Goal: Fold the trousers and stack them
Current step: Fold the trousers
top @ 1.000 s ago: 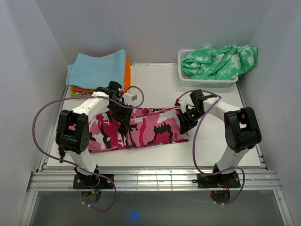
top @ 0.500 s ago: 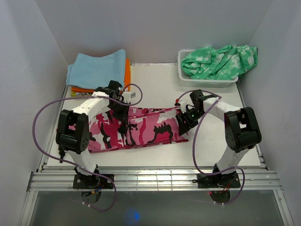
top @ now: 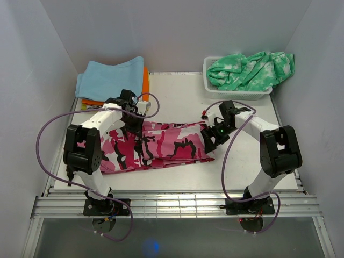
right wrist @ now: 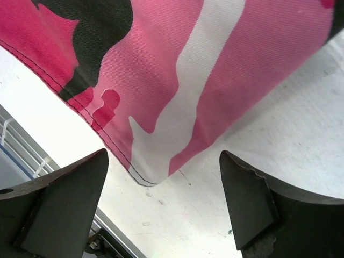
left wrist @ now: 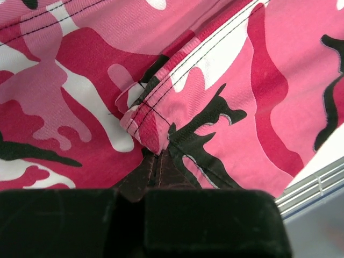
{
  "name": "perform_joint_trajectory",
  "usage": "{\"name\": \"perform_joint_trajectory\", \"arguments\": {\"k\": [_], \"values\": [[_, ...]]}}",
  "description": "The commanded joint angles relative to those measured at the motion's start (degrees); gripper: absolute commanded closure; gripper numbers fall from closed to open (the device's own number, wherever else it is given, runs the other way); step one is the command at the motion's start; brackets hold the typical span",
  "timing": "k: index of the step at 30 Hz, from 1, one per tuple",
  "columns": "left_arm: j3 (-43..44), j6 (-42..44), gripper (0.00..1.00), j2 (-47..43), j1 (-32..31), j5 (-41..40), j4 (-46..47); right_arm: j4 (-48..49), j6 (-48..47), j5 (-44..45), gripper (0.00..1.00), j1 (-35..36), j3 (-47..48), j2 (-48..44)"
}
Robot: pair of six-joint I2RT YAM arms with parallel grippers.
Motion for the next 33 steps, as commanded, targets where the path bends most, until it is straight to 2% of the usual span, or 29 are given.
{"name": "perform_joint_trajectory", "arguments": {"k": [1,3,4,6,7,9,10,12,14,15,22,26,29,33], "values": [[-2.5,1.9,0.95,1.6,0.5,-0.4,1.4,0.3,-0.5,0.1,0.10,-1.4,2.0,-3.4],[-3.3,1.9,0.83,2.0,0.4,0.2,1.4,-0.1,-0.9,-0.1,0.10,-2.4,2.7,-3.6],[-4.0,2.0,0.70,1.7,0.5,1.0,1.6,-0.3,-1.0,0.1,0.09,-2.9,3.1,-3.1],[-4.1,2.1,0.59,1.2,0.5,1.3,1.7,-0.6,-0.5,-0.1,0.09,-3.9,4.1,-2.3],[-3.8,2.3,0.49,0.2,0.5,1.5,1.7,-0.7,-0.1,-0.5,0.10,-4.4,4.2,-1.0],[-2.8,3.0,0.41,-1.0,0.4,1.6,1.5,-0.4,1.5,-2.5,0.12,-6.4,4.2,0.9],[-2.2,3.3,0.34,-1.7,0.5,1.7,1.0,-0.4,2.0,-3.4,0.14,-6.9,4.2,1.8],[0.5,4.2,0.29,-3.9,0.7,1.9,0.5,0.5,3.8,-5.3,0.17,-8.4,3.9,3.7],[4.2,4.8,0.09,-5.8,1.8,3.5,-1.0,1.8,5.0,-6.5,0.20,-9.8,3.2,4.8],[5.3,4.9,0.04,-6.4,2.4,4.2,-1.5,3.1,5.7,-7.0,0.21,-10.4,3.0,5.8],[12.4,4.1,0.02,-7.9,10.9,12.8,-6.2,11.1,12.4,-13.1,0.36,-11.6,0.5,10.8],[13.6,3.6,0.02,-8.4,17.0,13.1,-7.1,15.0,15.4,-14.9,0.43,-11.2,-0.1,13.3],[14.2,3.4,0.02,-9.0,19.5,13.0,-7.5,16.7,15.7,-15.3,0.46,-11.0,-0.3,15.2],[14.8,3.4,0.02,-10.0,20.9,12.1,-8.2,17.0,15.9,-16.5,0.55,-10.9,0.0,17.2]]}}
